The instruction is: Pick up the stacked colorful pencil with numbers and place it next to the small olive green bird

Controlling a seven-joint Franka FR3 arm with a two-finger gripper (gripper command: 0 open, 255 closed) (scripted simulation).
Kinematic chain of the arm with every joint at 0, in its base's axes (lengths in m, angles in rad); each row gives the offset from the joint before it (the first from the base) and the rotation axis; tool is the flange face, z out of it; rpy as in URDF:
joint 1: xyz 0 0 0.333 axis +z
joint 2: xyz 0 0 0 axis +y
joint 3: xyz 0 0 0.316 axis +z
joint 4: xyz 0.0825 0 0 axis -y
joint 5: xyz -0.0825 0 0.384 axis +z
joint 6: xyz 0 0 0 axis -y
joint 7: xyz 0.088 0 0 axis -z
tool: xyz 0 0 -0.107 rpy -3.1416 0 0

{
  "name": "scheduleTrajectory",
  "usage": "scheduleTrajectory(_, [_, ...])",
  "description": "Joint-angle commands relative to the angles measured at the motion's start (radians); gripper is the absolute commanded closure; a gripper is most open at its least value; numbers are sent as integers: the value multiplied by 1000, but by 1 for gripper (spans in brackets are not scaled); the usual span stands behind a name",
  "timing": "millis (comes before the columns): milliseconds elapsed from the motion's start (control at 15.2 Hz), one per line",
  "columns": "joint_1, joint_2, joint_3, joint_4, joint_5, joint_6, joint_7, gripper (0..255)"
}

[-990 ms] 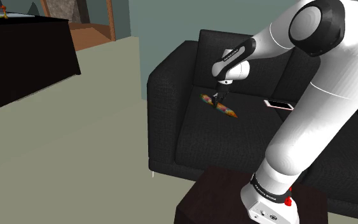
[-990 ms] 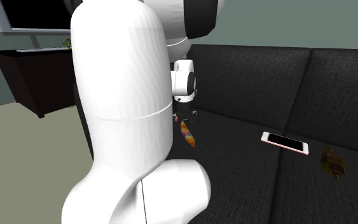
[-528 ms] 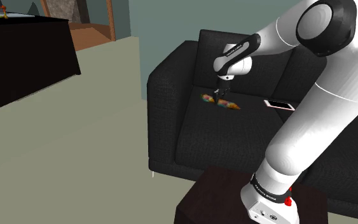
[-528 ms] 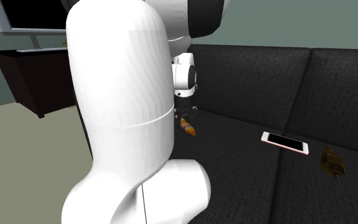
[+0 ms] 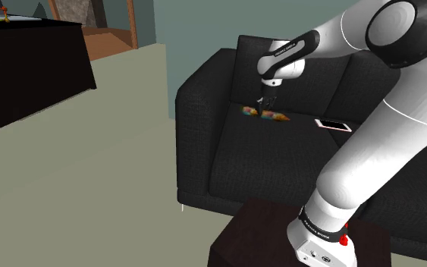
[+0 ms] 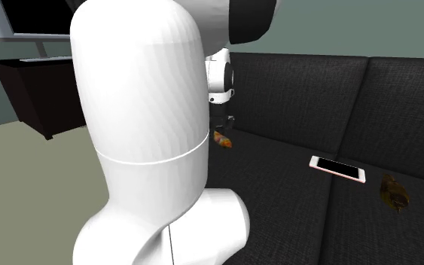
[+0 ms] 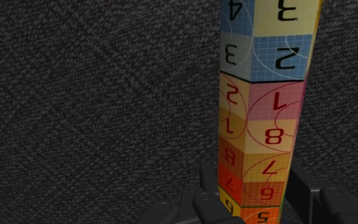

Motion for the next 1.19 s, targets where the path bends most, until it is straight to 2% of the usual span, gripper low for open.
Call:
scheduleTrajectory(0, [-1, -15, 2, 14, -6, -28, 3, 255])
scheduleTrajectory(660, [-1, -67, 15, 99, -21, -162, 15, 255])
scheduleTrajectory(1122, [-84, -192, -65, -1, -97, -168, -100, 255])
